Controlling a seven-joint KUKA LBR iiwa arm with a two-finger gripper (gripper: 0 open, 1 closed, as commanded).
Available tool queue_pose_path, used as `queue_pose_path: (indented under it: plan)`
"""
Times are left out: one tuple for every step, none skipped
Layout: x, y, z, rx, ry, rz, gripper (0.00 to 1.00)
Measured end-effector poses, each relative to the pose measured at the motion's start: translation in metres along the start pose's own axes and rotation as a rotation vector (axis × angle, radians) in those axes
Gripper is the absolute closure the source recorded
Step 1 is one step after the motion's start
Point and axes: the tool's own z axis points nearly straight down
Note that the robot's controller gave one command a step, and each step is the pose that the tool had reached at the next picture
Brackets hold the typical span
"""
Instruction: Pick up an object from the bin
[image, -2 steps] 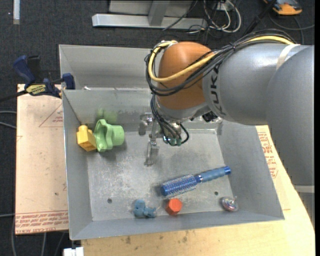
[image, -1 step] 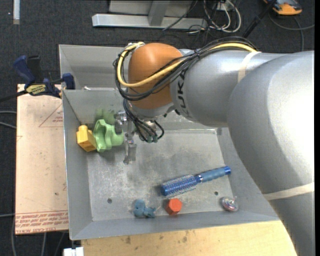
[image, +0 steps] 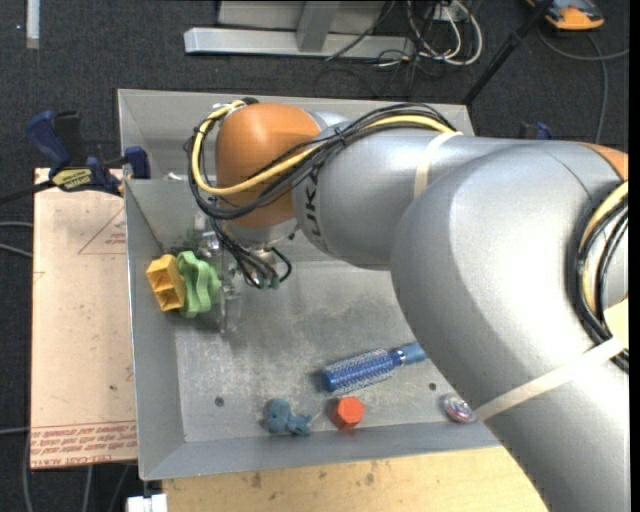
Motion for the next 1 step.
queue_pose_path:
  plan:
    - [0.0008,-0.0008,0.0001,-0.001,0.002,0.002,1.0]
